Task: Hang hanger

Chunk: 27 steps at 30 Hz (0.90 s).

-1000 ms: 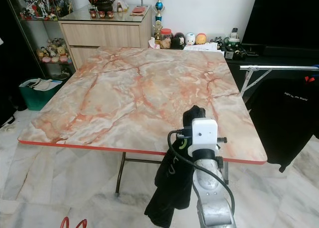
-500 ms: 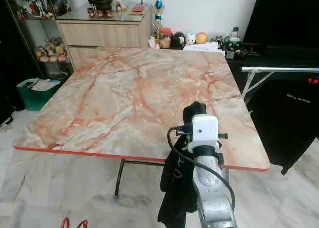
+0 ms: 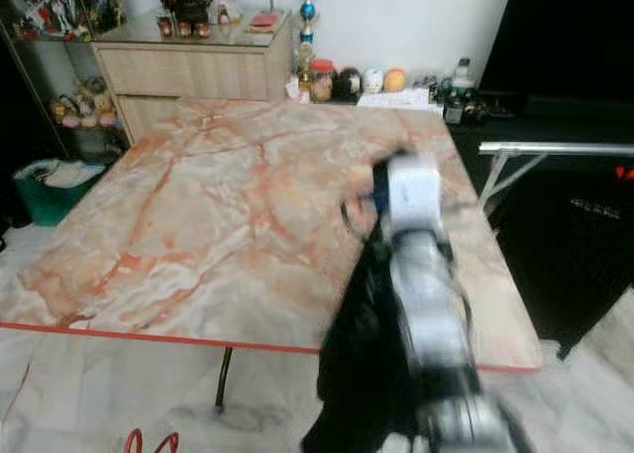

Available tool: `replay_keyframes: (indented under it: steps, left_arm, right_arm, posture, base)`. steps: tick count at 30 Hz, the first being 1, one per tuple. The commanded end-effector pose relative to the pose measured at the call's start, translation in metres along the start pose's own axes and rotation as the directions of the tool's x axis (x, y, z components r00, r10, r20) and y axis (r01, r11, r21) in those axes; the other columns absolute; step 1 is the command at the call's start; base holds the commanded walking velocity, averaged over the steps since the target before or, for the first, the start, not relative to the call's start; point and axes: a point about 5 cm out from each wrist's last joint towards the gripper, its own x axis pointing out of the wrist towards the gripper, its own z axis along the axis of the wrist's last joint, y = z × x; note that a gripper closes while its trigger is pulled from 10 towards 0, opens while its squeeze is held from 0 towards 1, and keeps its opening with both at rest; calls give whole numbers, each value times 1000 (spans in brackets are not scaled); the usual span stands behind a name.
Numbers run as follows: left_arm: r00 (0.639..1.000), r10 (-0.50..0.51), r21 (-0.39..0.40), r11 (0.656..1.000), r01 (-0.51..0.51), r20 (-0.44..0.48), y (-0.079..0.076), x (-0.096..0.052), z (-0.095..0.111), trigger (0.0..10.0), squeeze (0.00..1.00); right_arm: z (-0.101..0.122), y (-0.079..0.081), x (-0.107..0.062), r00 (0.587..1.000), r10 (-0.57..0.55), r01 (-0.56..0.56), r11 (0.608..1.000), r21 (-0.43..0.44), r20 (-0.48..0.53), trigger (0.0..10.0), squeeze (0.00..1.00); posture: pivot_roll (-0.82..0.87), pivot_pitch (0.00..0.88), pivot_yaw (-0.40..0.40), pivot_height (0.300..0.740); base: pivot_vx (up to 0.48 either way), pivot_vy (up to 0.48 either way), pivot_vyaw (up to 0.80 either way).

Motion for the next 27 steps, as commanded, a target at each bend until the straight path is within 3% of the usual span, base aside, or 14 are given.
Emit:
replay_keyframes:
  steps: [1,2,3,5,7,11,13,15,18,20,22,23,27]
  left_arm:
    - [1000,-10,-9,1000,10,-10,-5,0,-3,10000,0]
    - [1000,-10,-10,1000,9,-10,-5,0,-3,10000,0]
    - [1000,-10,-10,1000,10,-9,-5,0,-2,10000,0]
    - [1000,-10,-10,1000,10,-8,-5,0,-1,10000,0]
    - [1000,-10,-7,1000,10,-6,-6,1,0,10000,0]
    - [1000,0,-27,1000,0,1,-6,1,0,10000,0]
    - [1000,2,-33,999,-2,0,-6,1,0,10000,0]
    - [1000,3,-30,1000,-3,-1,-6,1,0,10000,0]
    - [1000,1,-16,1000,-1,-9,-6,1,-1,10000,0]
    - [1000,-3,-10,1000,2,-13,-6,1,-1,10000,0]
    - [1000,-2,-8,1000,2,-19,-5,0,-3,10000,0]
    - [1000,-2,-8,1000,2,-19,-5,0,-3,10000,0]
    - [1000,1,20,1000,0,-30,-2,0,-4,10000,0]
  right_arm:
    - [16,-20,13,996,-58,56,998,35,63,10000,0]
    - [22,-20,19,996,-55,52,998,46,76,10000,0]
    - [43,-20,38,994,-28,22,998,56,109,10000,0]
    - [55,-21,47,991,-22,19,1000,23,128,10000,0]
    - [100,-32,72,983,-44,42,999,19,179,10000,0]
    - [100,-30,75,989,-27,31,999,-20,147,10000,0]
    - [85,-22,70,992,14,-16,1000,14,125,10000,0]
    - [57,-13,59,997,34,-30,998,-61,66,10000,0]
    - [-6,2,31,987,77,-84,996,-44,-143,10000,0]
    - [-34,7,16,963,84,-96,995,-33,-257,10000,0]
    - [-83,16,-28,915,106,-111,994,11,-388,10000,0]
    - [-83,16,-28,915,106,-111,994,11,-388,10000,0]
    - [-101,22,-64,903,132,-127,991,39,-408,10000,0]
  posture:
    - [28,0,35,740]
    - [28,0,35,740]
    - [35,0,41,740]
    - [33,0,44,740]
    - [47,0,33,740]
    - [56,0,16,740]
    - [60,0,14,740]
    - [59,0,19,740]
    - [62,0,29,740]
    - [59,0,30,740]
    - [57,0,41,740]
    - [57,0,41,740]
    - [34,0,48,740]
  base:
    - [270,0,0]
    - [270,0,0]
    - [270,0,0]
    - [272,0,0]
    - [137,0,0]
    - [270,0,0]
    - [0,0,0]
    - [0,0,0]
    - [0,0,0]
    - [0,0,0]
    - [0,0,0]
    - [0,0,0]
    - [0,0,0]
